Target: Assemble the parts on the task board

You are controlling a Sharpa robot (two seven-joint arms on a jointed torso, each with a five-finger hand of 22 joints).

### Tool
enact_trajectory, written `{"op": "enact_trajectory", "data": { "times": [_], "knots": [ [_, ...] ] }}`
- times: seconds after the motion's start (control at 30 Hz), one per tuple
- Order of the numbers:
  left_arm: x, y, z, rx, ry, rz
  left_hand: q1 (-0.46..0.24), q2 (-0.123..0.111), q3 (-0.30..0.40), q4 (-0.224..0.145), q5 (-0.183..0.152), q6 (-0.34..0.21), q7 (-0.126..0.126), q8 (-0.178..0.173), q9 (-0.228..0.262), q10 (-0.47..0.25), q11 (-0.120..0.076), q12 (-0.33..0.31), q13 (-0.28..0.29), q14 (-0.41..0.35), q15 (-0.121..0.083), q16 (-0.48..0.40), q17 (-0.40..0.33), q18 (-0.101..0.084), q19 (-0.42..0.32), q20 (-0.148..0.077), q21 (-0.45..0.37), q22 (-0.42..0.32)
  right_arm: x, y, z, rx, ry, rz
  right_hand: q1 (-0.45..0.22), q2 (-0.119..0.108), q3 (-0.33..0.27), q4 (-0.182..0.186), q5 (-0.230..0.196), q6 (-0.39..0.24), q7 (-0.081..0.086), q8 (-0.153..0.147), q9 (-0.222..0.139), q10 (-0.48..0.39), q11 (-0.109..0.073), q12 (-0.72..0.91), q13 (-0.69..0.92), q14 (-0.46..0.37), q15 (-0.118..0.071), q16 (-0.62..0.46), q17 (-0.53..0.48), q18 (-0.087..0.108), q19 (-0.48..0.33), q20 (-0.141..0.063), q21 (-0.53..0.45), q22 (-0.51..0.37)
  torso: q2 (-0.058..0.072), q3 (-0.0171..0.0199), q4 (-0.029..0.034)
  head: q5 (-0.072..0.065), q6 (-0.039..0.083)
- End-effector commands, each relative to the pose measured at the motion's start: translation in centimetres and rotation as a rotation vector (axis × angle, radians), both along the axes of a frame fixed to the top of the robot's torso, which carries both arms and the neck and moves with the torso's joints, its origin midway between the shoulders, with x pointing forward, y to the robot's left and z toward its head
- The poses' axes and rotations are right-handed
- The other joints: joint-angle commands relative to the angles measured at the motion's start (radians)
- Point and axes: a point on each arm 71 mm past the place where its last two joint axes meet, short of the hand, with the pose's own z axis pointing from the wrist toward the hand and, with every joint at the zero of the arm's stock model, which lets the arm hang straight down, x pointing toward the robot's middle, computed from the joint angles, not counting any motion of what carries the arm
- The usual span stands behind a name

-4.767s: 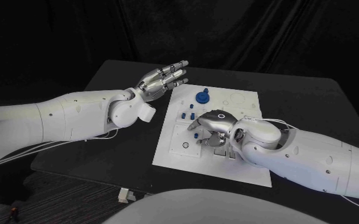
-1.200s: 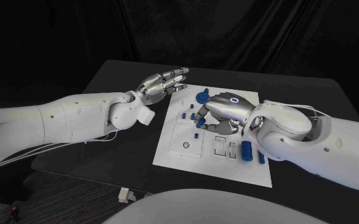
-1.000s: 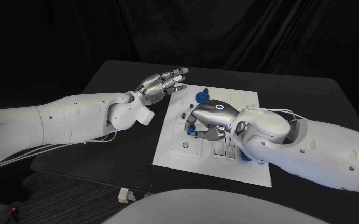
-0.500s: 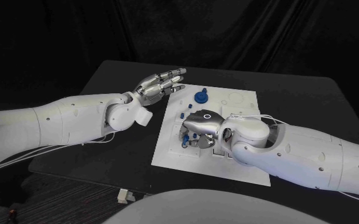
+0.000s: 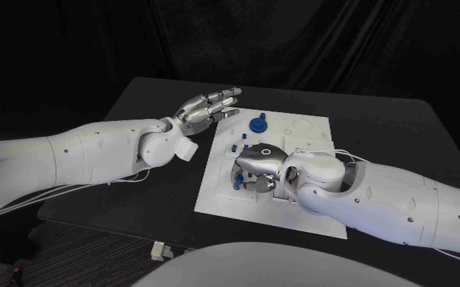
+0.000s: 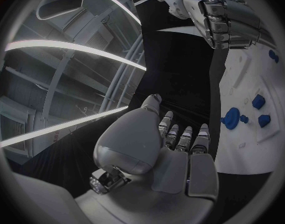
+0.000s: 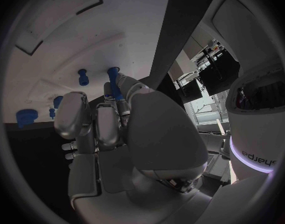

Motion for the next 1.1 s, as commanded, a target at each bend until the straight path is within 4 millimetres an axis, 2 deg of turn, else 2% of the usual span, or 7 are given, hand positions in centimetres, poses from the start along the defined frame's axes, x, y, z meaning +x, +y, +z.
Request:
{"op": "enact_trajectory", "data": {
  "times": [0.03,0.33,0.93,1.0,1.1],
  "knots": [
    [-0.08,-0.13,0.01,-0.019,0.001,-0.013,0.001,0.011,0.004,-0.004,0.005,0.001,-0.003,0.006,0.0,-0.001,0.003,0.0,0.0,-0.002,0.003,0.003,0.001,0.017,0.0,0.003,0.004,-0.001,0.0,-0.07,-0.45,-0.019,-0.001,-0.012,-0.008,-0.004,0.008,-0.001,0.0,-0.007,-0.001,-0.005,-0.002,0.049,-0.045,-0.001,0.002,0.016,0.002,0.002,-0.001,-0.008,0.005,0.0,-0.003,0.149,0.001,-0.0003,-0.0003,0.002,0.0],
    [-0.17,0.01,-0.19,-0.019,0.007,-0.015,0.001,0.013,0.006,-0.004,0.006,0.002,-0.003,0.007,0.0,-0.001,0.002,0.0,0.0,-0.002,0.003,0.003,0.001,0.017,0.0,0.002,0.004,-0.003,0.0,0.01,-0.94,-0.032,-0.016,-0.006,-0.013,-0.009,0.008,-0.002,-0.004,-0.015,0.002,-0.014,-0.004,0.044,-0.042,-0.005,0.003,0.011,0.005,-0.005,-0.014,-0.004,-0.003,0.002,-0.022,0.144,0.0,-0.0007,0.0014,0.003,0.0],
    [-0.26,-0.09,-0.62,-0.014,0.025,-0.025,0.0,0.018,0.009,-0.003,0.005,0.005,-0.002,0.009,0.001,-0.002,0.004,0.0,0.0,-0.002,0.003,0.003,0.001,0.017,0.0,0.002,0.004,-0.003,-0.41,0.27,-1.24,0.002,-0.021,0.007,-0.018,-0.009,0.007,-0.004,-0.012,-0.022,0.004,-0.021,-0.005,0.049,-0.042,0.002,0.009,0.008,0.005,-0.006,-0.014,-0.004,-0.005,0.004,-0.021,0.144,0.001,-0.0004,-0.0001,0.006,0.0],
    [-0.27,-0.08,-0.65,-0.013,0.027,-0.026,0.0,0.018,0.009,-0.003,0.005,0.005,-0.002,0.009,0.001,-0.002,0.004,0.0,0.0,-0.002,0.003,0.003,0.001,0.017,0.0,0.002,0.004,-0.003,-0.4,0.26,-1.25,0.001,-0.021,0.005,-0.022,-0.011,0.006,-0.003,-0.014,-0.023,0.005,-0.023,-0.006,0.042,-0.04,-0.001,0.008,0.007,0.006,-0.008,-0.016,-0.004,-0.007,0.004,-0.025,0.143,0.001,-0.0004,-0.0001,0.006,0.0],
    [-0.28,-0.06,-0.69,-0.012,0.028,-0.027,0.0,0.02,0.01,-0.002,0.005,0.006,-0.002,0.01,0.001,-0.002,0.004,0.0,0.0,-0.003,0.003,0.002,0.001,0.017,0.0,0.002,0.004,-0.003,-0.37,0.19,-1.35,-0.012,-0.017,-0.001,-0.039,-0.018,0.001,0.005,-0.022,-0.039,0.014,-0.036,-0.01,-0.012,-0.026,-0.022,0.003,0.0,0.018,-0.014,-0.027,-0.001,-0.017,0.01,-0.047,0.138,0.0,-0.0004,0.0001,0.008,0.0]
  ]
}}
